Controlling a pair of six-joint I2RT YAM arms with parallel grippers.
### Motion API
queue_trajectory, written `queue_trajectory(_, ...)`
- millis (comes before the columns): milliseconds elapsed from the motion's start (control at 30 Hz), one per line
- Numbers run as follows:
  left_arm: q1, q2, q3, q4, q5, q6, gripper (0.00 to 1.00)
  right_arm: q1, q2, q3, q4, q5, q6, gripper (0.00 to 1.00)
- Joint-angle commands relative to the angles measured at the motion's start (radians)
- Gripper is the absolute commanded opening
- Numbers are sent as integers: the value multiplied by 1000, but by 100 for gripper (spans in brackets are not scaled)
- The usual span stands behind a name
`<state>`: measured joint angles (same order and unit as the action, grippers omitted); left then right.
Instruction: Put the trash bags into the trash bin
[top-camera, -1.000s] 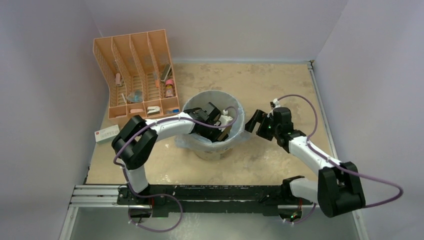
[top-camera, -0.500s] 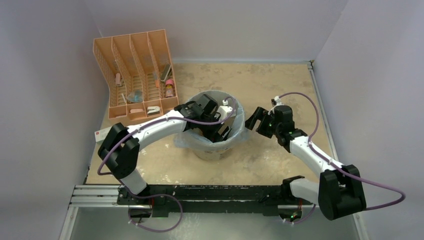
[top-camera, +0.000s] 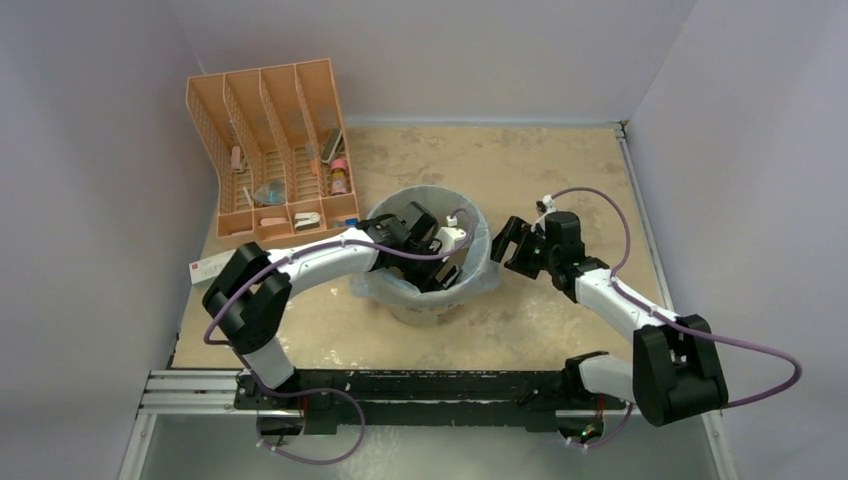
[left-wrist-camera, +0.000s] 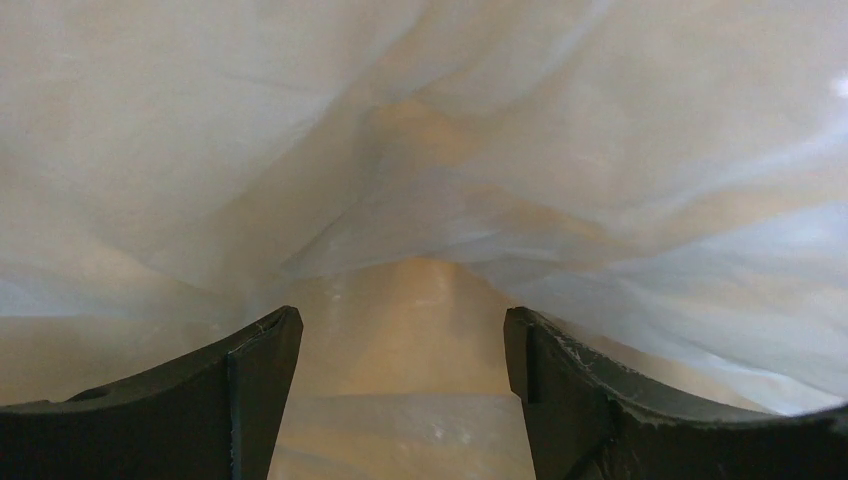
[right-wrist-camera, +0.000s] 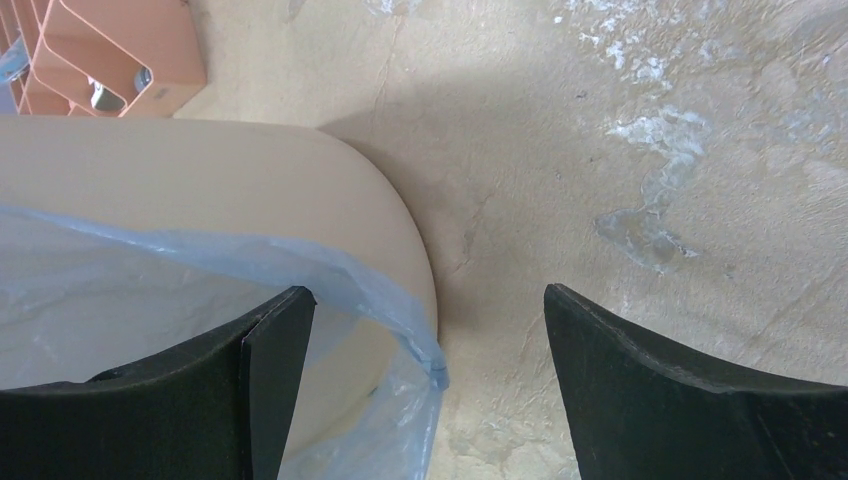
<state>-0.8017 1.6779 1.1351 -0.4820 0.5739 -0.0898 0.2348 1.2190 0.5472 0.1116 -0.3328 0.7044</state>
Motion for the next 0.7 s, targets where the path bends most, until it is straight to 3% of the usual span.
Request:
queue_trajectory(0, -10, 25, 5, 54, -139, -29, 74, -1, 12, -4, 41, -36, 25, 88)
queue_trajectory(400, -10, -102, 71, 49, -54, -6, 74, -1, -37, 41, -25, 44, 16, 89)
queue_trajectory(667, -14, -39, 59, 19, 68, 26, 73, -1, -1, 31, -8, 9, 9, 89)
